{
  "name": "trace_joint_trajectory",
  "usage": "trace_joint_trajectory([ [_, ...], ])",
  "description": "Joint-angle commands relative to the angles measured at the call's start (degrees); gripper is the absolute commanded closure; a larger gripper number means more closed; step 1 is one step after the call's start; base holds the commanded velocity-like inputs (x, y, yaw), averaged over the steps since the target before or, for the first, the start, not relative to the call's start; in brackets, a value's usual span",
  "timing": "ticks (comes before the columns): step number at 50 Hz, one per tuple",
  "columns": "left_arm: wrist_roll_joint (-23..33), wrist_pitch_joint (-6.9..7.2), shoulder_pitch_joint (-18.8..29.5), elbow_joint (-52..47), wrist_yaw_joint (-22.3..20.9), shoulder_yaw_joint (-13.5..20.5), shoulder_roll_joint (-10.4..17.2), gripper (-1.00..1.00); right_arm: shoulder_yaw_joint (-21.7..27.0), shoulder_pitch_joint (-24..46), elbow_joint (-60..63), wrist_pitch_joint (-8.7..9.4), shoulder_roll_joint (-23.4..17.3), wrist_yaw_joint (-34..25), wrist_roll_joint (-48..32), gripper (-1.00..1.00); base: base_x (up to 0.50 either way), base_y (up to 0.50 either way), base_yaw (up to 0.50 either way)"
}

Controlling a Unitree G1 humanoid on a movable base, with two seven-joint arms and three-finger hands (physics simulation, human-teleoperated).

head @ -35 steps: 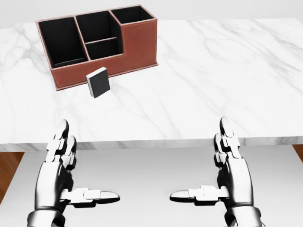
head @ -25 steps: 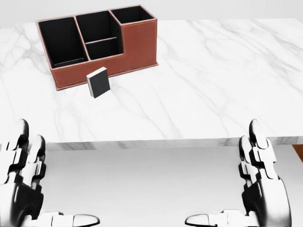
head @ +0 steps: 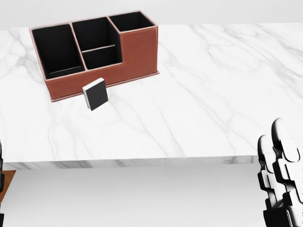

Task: Pick up the book and place it in the left compartment of the caddy.

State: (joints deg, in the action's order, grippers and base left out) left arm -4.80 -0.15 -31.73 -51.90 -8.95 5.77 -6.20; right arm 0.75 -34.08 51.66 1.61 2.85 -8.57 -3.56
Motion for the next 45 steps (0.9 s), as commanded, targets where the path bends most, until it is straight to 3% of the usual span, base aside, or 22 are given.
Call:
trace_joint_trajectory([
  [1,0.23,-0.86,-1.32,-1.60,-0.20,0.05,-0.51,-1.00,-2.65,-0.39,2.78,2.88,-1.48,1.09,-2.54,-1.00,0.50,0.00,0.00],
  [12,0.91,-0.92,-1.11,-1.15,0.43,-0.93,0.18,-1.00,-4.17,0.02,3.41,3.39,-2.85,3.30,-5.08,-1.00,0.50,0.08,0.00],
  [17,1.84,-1.28,-0.94,-0.69,0.94,-1.45,0.64,-1.00,-2.77,0.32,4.06,3.39,-1.97,4.65,-2.15,-1.00,0.50,0.29,0.00],
  [37,2.63,-2.20,-1.49,-0.68,1.48,-2.22,1.23,-1.00,-4.61,0.08,4.58,3.38,-3.34,5.40,-2.76,-1.00,0.44,0.44,0.00],
  [39,2.59,-2.18,-1.50,-0.67,1.56,-2.27,1.31,-1.00,-5.26,-0.33,4.33,2.00,-3.94,4.65,-2.25,-1.00,0.47,0.30,0.00],
  [45,2.63,-2.31,-1.62,-0.57,1.70,-2.46,1.46,-1.00,-5.86,-0.70,4.84,1.40,-4.42,4.96,-2.12,-1.00,0.50,0.04,0.00],
])
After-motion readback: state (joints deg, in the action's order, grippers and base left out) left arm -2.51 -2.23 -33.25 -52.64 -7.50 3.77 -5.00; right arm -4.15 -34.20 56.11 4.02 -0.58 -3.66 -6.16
